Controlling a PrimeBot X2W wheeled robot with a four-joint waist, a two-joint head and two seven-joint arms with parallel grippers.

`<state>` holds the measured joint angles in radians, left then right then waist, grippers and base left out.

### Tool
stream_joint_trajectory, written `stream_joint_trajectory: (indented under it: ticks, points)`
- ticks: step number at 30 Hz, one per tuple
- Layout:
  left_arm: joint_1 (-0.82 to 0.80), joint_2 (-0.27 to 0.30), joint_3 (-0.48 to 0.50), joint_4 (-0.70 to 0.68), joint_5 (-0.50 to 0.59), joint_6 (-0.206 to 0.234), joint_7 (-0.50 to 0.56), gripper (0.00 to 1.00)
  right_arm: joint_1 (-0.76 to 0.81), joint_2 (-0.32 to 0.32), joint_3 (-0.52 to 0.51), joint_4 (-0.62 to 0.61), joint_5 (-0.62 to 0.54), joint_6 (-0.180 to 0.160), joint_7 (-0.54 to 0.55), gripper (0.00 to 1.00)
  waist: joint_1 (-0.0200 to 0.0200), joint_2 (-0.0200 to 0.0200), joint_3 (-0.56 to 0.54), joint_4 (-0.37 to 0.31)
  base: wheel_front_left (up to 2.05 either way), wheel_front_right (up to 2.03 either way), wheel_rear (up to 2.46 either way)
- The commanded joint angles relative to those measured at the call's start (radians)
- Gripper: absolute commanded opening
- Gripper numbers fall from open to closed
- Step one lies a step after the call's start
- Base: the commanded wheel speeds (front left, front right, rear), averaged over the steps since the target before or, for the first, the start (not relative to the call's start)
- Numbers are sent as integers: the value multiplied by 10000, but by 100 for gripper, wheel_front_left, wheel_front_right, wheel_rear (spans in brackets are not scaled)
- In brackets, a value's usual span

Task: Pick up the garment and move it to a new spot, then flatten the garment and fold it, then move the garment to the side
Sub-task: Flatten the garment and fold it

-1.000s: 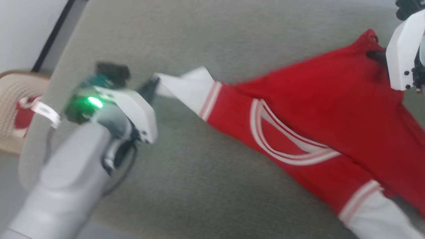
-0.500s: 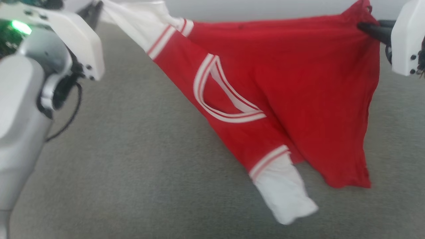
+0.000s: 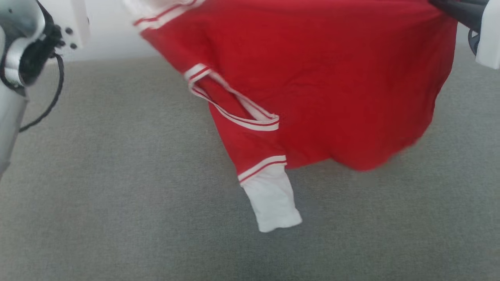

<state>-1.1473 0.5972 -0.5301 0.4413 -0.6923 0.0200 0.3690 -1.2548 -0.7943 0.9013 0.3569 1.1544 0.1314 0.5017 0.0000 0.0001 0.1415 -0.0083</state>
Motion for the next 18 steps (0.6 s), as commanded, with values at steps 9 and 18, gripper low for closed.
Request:
stream_joint_trajectory:
  ticks: [9, 18]
  points:
    - [-1205, -313, -45, 838, 312, -86, -470, 0, -165, 64, -507, 301, -152, -14, -410, 0, 0, -1, 314, -255, 0, 0, 0]
    - [-3254, -949, -159, 2355, 1449, 227, -2767, 0, -1144, 987, -566, 1717, -1162, -14, -1871, 0, 0, -1, 1722, -310, 0, 0, 0]
